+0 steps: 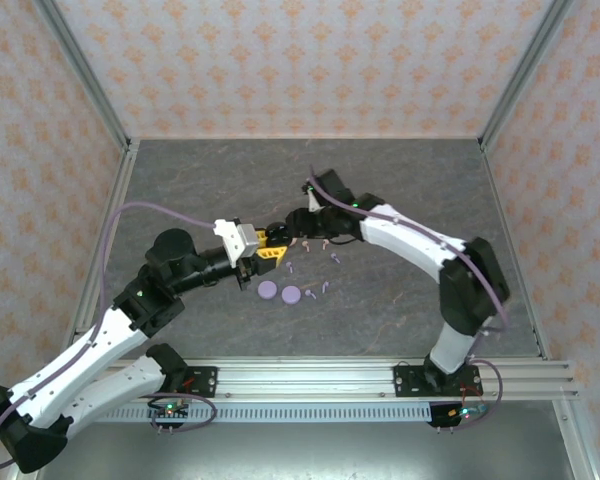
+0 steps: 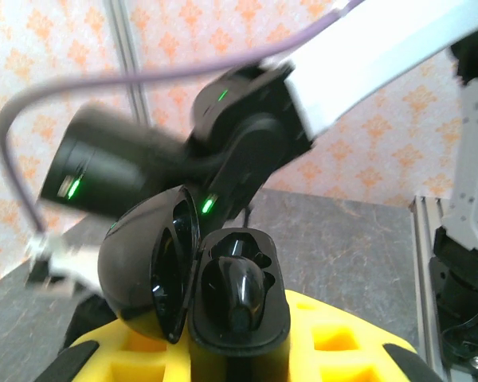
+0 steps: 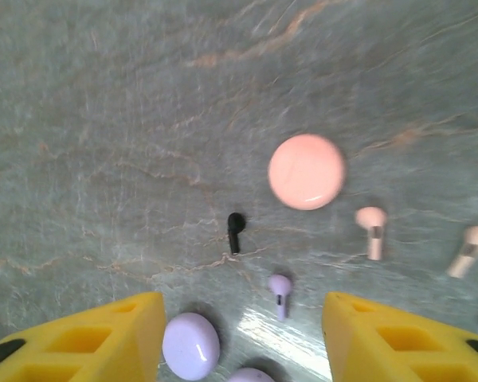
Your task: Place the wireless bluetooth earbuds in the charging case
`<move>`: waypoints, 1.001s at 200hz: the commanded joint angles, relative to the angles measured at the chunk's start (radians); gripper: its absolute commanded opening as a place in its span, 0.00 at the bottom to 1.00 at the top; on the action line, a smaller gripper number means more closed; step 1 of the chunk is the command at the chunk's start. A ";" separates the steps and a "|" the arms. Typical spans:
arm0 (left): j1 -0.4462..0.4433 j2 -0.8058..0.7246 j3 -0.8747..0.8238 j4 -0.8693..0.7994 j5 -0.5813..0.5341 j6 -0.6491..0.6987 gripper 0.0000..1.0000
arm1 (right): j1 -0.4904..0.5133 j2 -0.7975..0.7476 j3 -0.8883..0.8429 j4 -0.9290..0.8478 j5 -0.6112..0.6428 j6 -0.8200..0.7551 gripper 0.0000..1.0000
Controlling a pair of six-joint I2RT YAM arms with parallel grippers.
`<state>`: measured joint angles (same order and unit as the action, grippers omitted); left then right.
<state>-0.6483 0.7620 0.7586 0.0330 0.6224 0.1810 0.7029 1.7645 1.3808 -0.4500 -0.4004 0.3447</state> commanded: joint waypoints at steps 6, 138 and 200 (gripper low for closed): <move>-0.007 -0.034 0.049 0.004 0.054 -0.010 0.00 | 0.047 0.125 0.101 -0.024 -0.002 0.031 0.51; -0.007 -0.046 0.046 -0.008 0.053 -0.019 0.00 | 0.113 0.477 0.407 -0.194 0.078 -0.015 0.40; -0.009 -0.038 0.045 -0.008 0.047 -0.015 0.00 | 0.125 0.506 0.402 -0.215 0.074 -0.019 0.35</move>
<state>-0.6483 0.7284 0.7780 0.0292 0.6579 0.1730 0.8169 2.2459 1.7546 -0.6216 -0.3550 0.3389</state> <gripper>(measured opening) 0.204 0.365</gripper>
